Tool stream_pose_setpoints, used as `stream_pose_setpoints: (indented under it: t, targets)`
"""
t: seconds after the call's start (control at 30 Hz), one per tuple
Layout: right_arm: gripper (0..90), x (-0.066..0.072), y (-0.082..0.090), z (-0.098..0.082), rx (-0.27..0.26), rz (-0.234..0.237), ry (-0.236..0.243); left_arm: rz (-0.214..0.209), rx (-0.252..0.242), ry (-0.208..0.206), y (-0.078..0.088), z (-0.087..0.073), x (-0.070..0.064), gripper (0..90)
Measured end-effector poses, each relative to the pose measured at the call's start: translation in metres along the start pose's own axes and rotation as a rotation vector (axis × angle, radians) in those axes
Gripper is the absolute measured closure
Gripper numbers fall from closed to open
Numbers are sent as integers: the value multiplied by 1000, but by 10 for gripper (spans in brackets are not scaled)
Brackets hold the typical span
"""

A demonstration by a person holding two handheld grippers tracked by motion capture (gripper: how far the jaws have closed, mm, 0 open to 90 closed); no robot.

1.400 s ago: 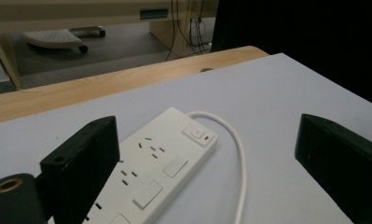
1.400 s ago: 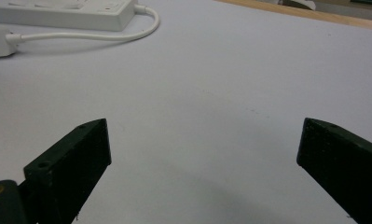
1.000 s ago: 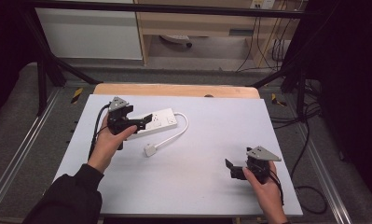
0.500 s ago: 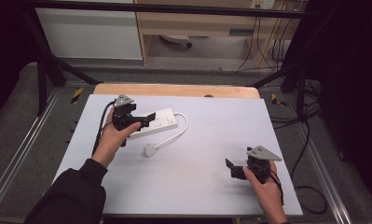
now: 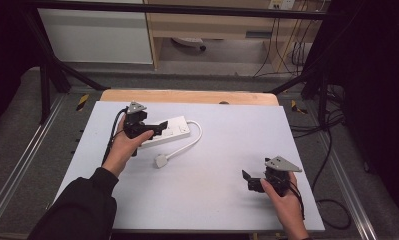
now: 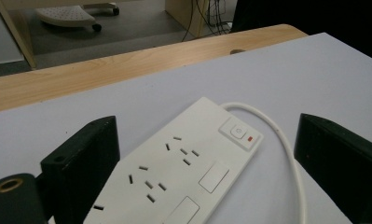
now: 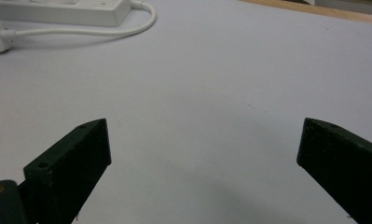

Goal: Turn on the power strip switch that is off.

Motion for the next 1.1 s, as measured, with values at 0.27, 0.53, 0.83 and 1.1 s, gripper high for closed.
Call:
stream_pose_setpoints:
  t: [0.27, 0.53, 0.83, 1.1]
  targets:
    - [32, 0, -1, -1, 9, -3, 0, -11, 18, -39, -11, -5, -4, 91]
    - [32, 0, -2, -3, 16, -2, 7, -20, 44, -51, -22, -9, -10, 92]
    - [32, -1, -3, -4, 30, -5, 10, -9, 68, -64, -29, -14, -10, 93]
    - [31, -2, -3, -4, 29, -9, 7, -13, 79, -84, -34, -15, -17, 169]
Point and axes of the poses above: each handheld gripper's, and its own axes: y roughly backward along the jaws, z roughly out of its top, x roughly to its left, the point moved 9 cm from there along -y, roughly forward along the jaws, and after that the axes turned 14 degrees about -y, right-handed, at the moved point
